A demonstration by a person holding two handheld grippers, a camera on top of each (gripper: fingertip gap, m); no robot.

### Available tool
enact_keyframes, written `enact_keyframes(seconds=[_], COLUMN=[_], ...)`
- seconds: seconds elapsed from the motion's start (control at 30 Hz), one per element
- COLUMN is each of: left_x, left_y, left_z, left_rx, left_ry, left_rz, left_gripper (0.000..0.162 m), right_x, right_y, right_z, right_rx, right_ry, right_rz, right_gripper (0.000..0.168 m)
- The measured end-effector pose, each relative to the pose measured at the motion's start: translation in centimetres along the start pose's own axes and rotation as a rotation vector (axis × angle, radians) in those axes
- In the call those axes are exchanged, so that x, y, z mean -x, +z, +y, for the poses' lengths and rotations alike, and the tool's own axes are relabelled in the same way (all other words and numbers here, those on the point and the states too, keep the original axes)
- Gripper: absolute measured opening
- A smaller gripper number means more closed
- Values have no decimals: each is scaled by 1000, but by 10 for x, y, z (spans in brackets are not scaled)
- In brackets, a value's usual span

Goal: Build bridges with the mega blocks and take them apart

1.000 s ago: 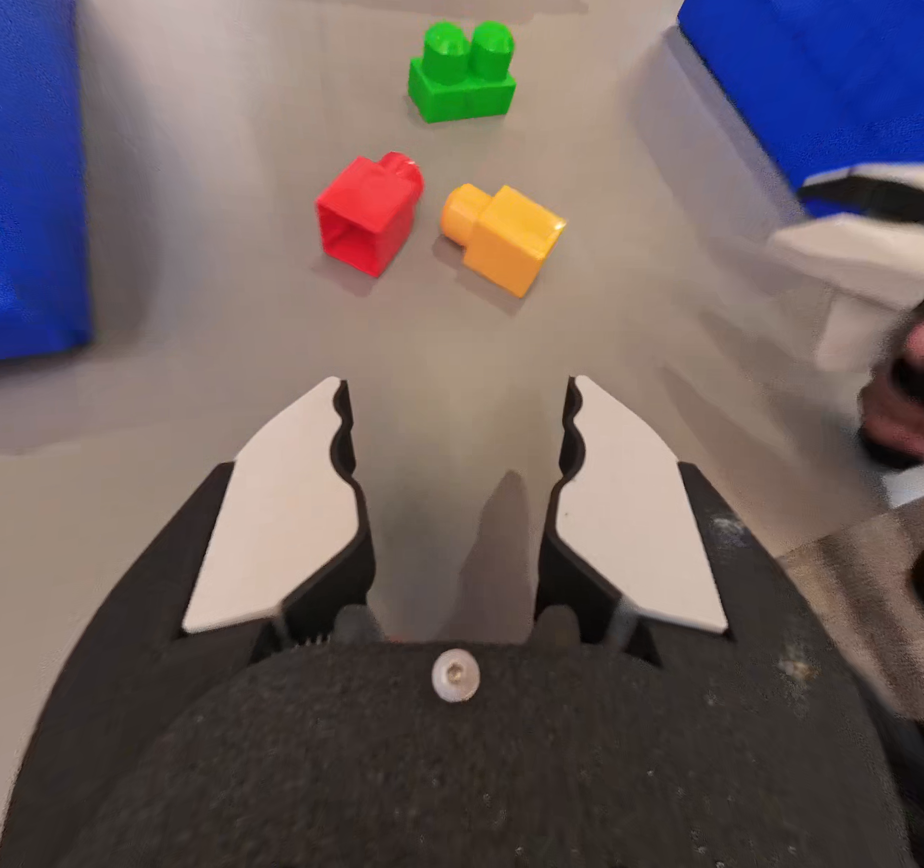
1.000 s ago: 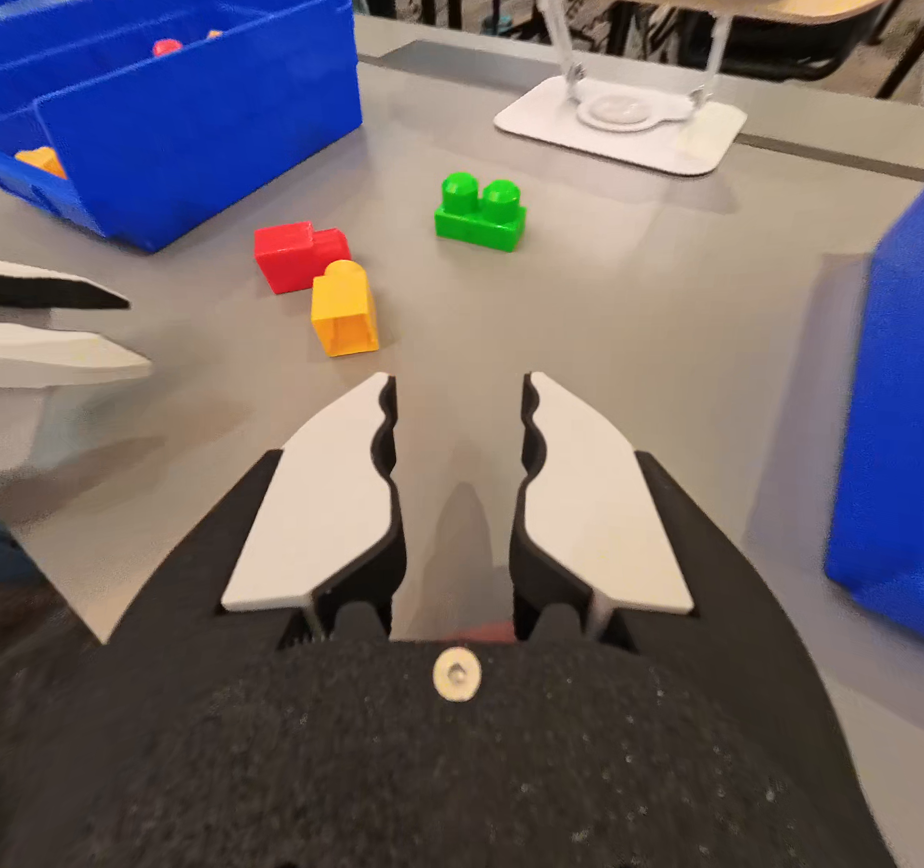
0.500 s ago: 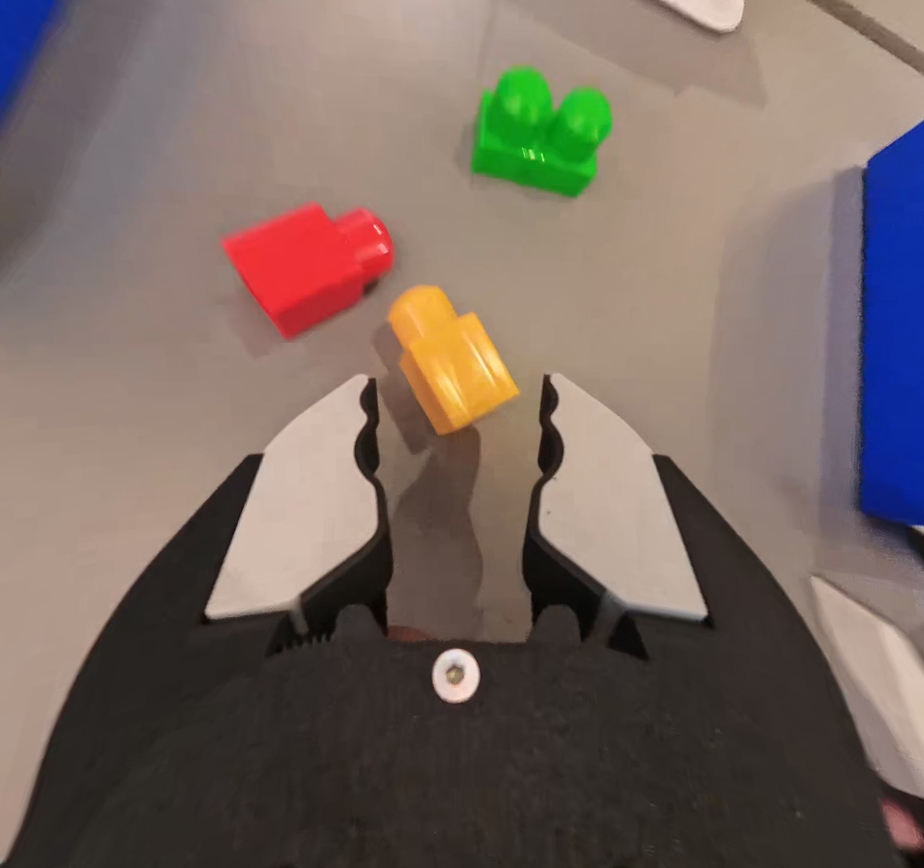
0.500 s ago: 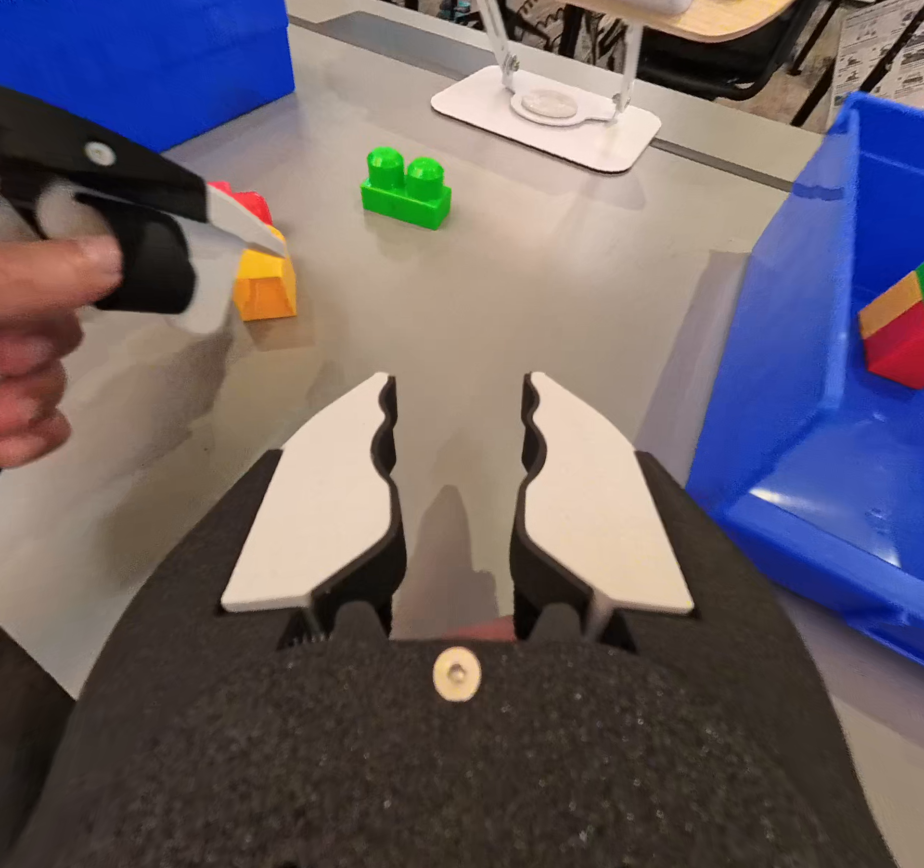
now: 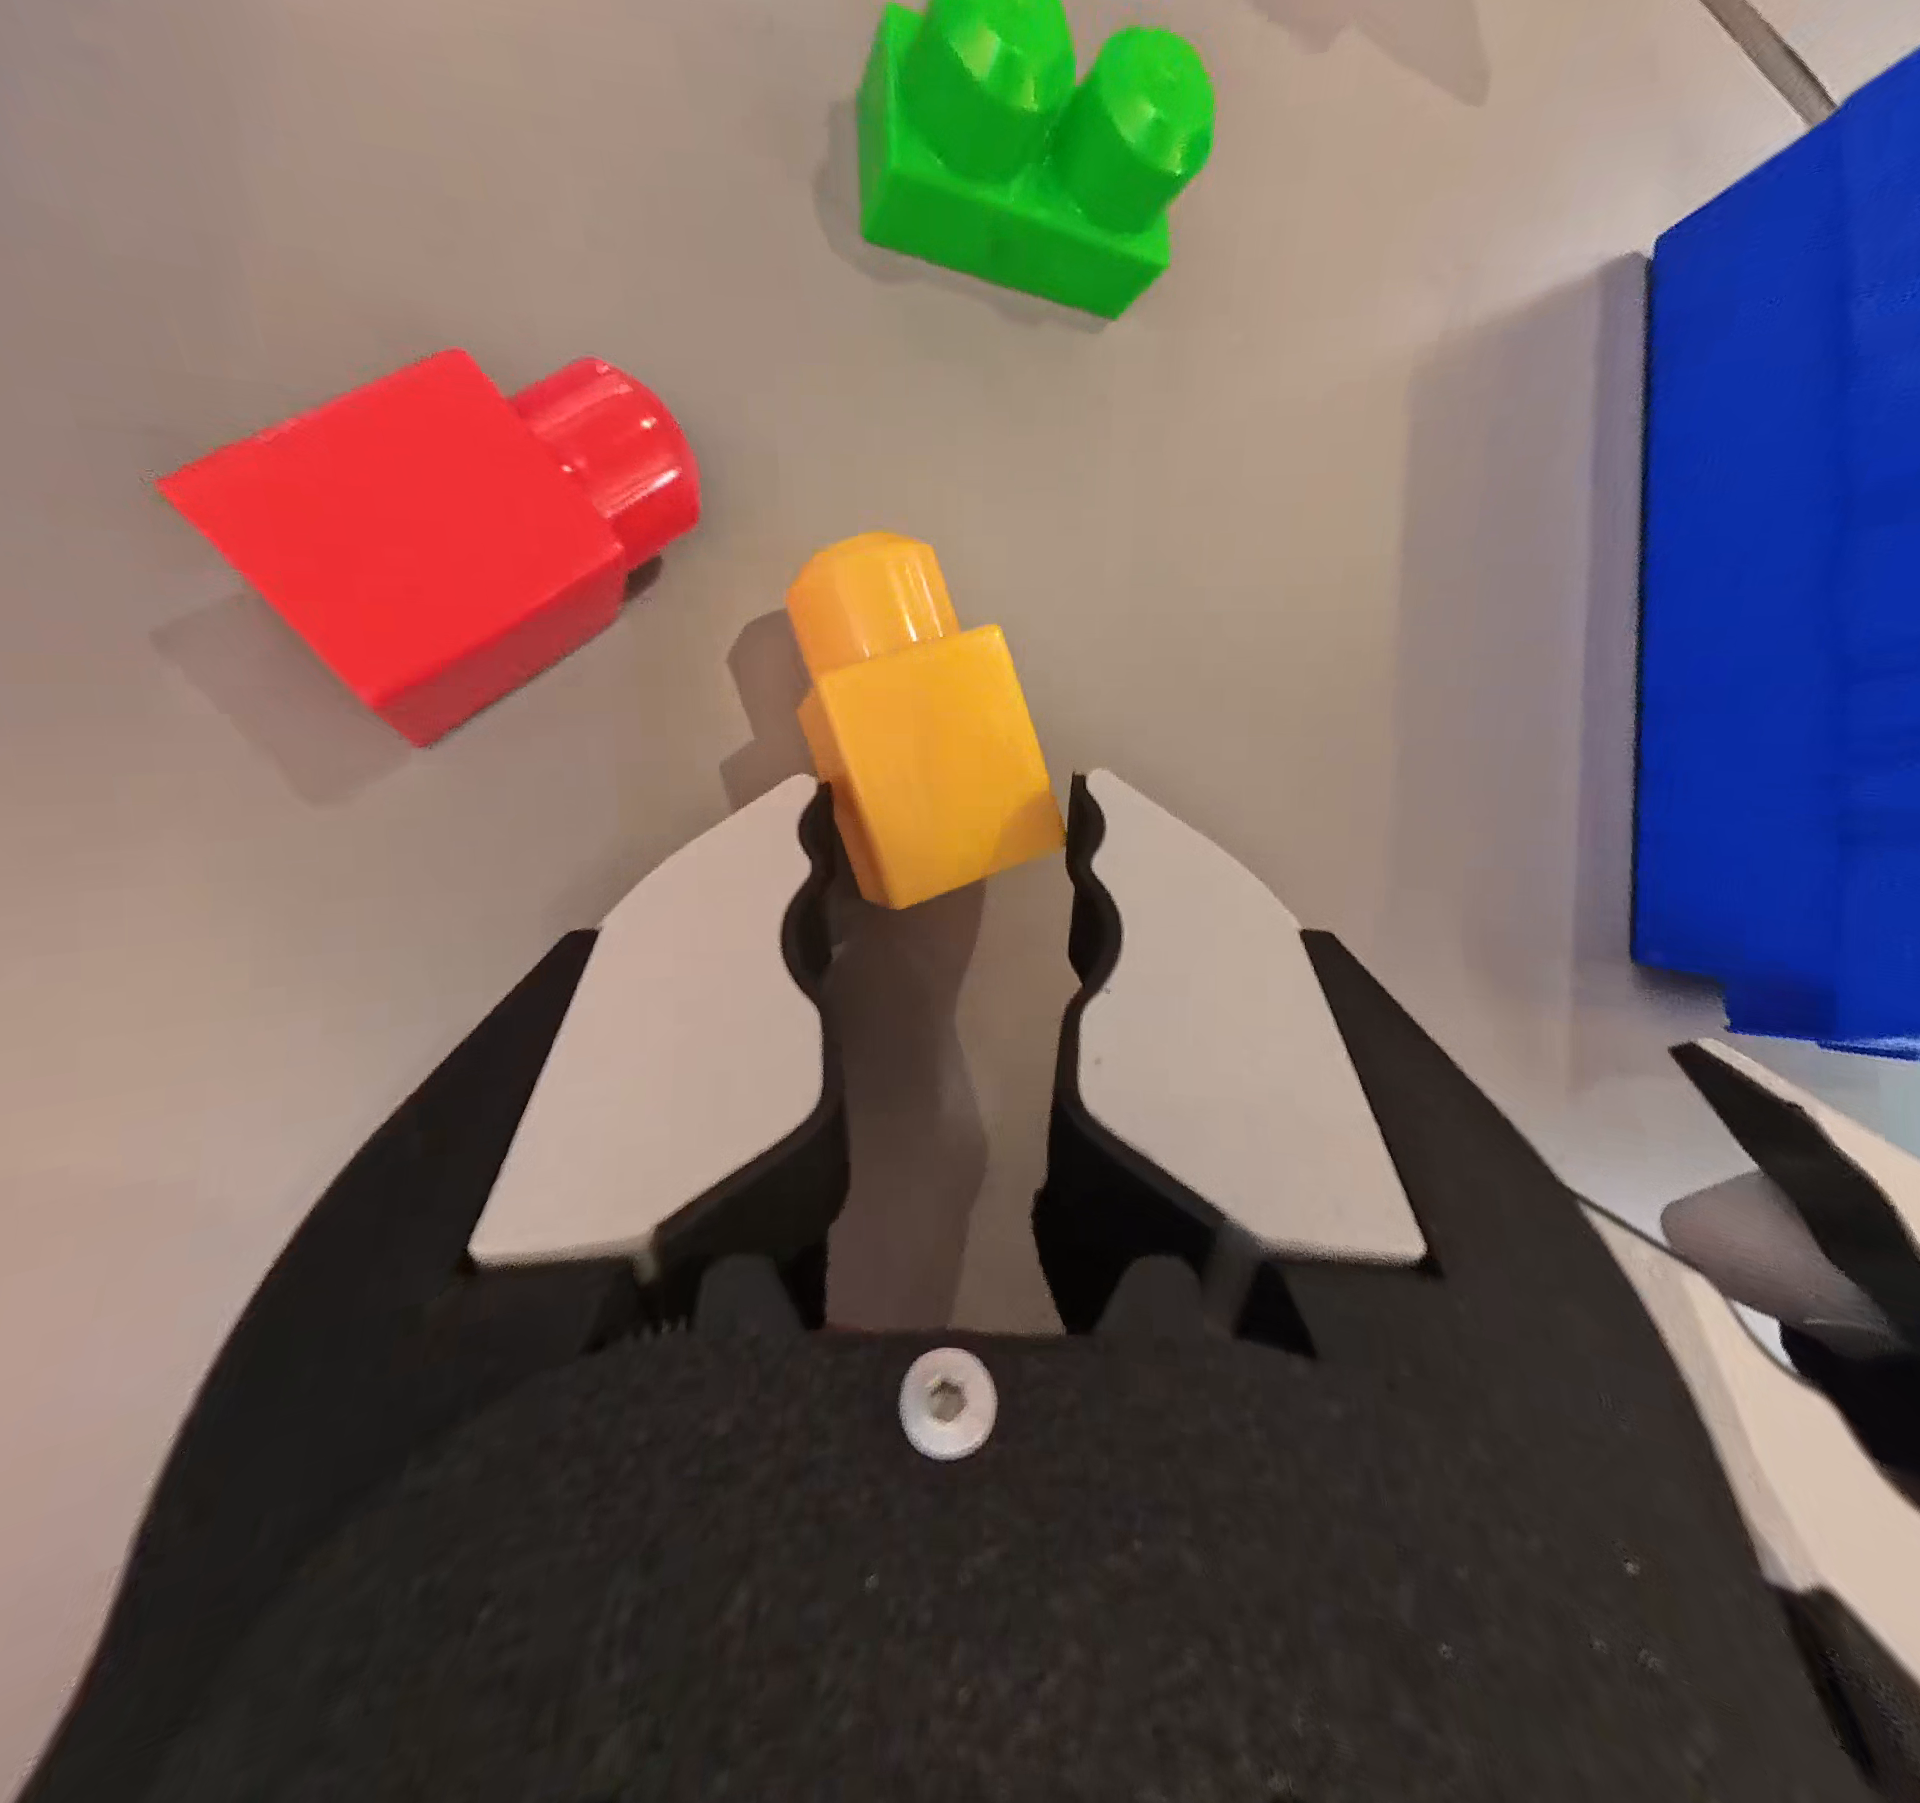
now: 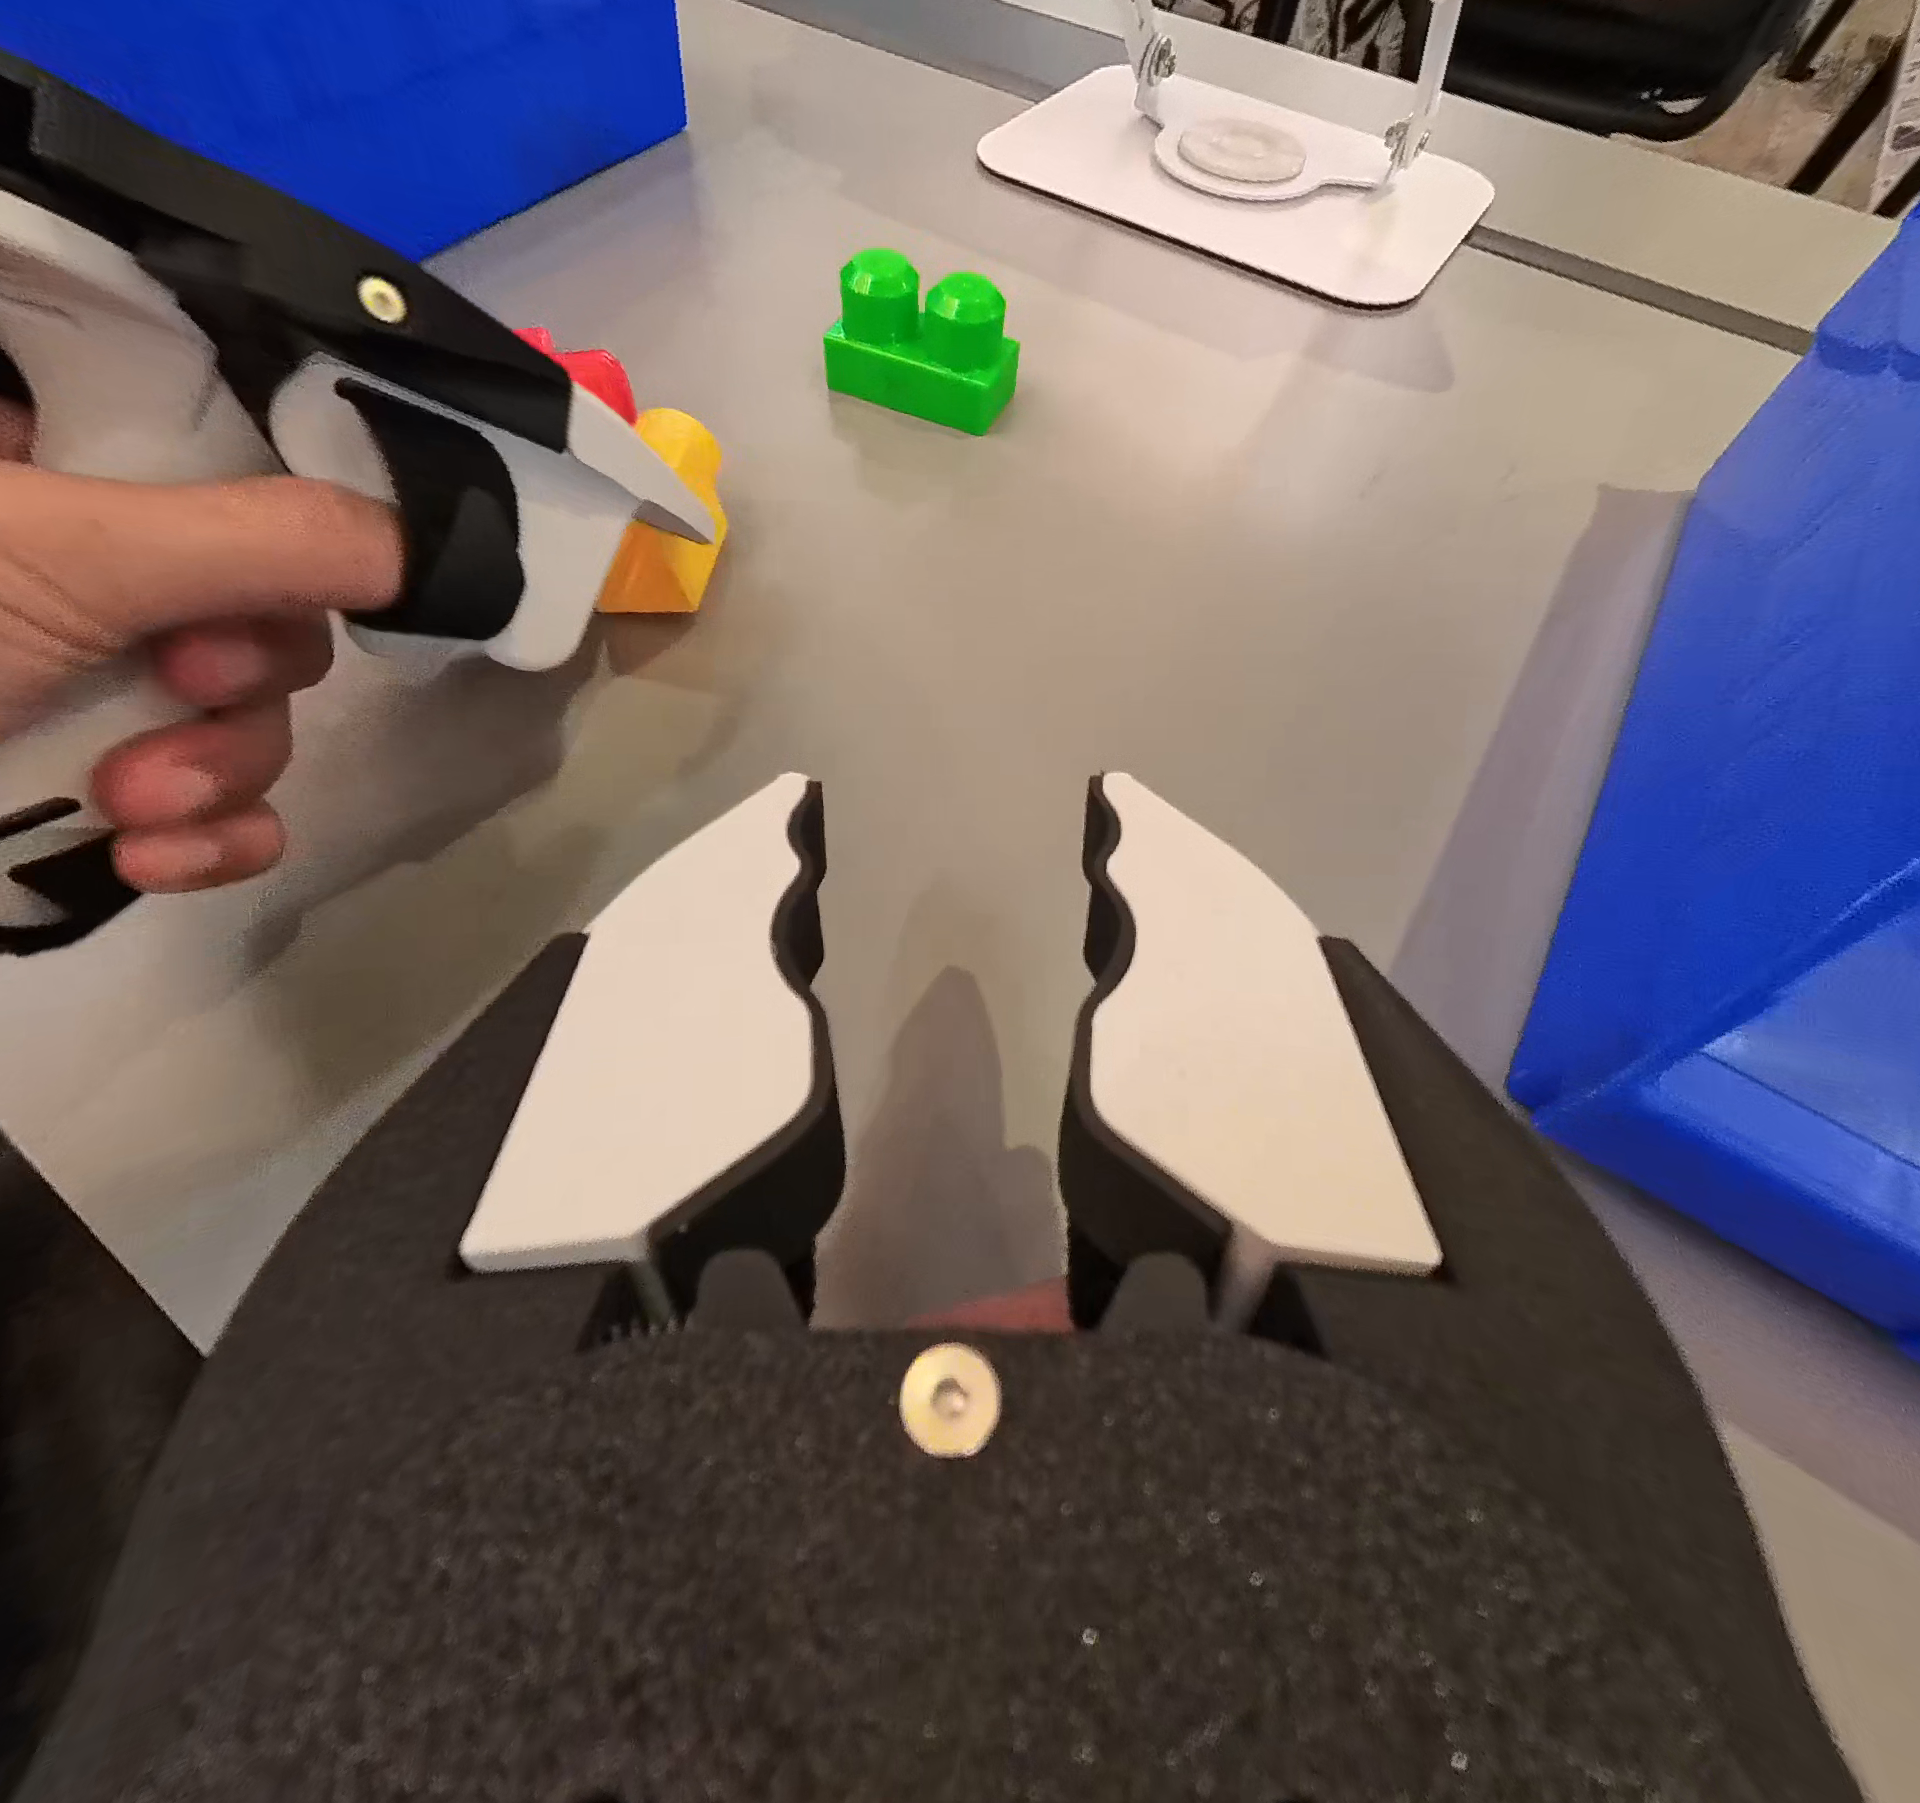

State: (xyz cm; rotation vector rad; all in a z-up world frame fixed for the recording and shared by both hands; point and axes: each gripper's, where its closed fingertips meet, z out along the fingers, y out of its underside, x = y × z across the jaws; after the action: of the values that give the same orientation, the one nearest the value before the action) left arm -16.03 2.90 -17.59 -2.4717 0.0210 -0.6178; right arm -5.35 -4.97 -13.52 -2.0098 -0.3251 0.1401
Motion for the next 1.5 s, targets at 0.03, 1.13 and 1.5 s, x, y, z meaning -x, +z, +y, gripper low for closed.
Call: enact_keyframes(seconds=[0.03,1.13,1.5], left_x=[2,62,74], left_y=[-2,-26,-33], left_z=[-1,-18,-30], left_rx=[8,158,141], left_ry=[6,1084,1015], left_rz=[8,-166,-206], left_gripper=[41,51,71], right_x=[0,13,14], right_y=[0,8,8], right_z=[0,9,11], right_rx=[-2,57,67], right_ry=[8,-61,-73], right_rz=[-4,0,0], right_gripper=[48,46,46])
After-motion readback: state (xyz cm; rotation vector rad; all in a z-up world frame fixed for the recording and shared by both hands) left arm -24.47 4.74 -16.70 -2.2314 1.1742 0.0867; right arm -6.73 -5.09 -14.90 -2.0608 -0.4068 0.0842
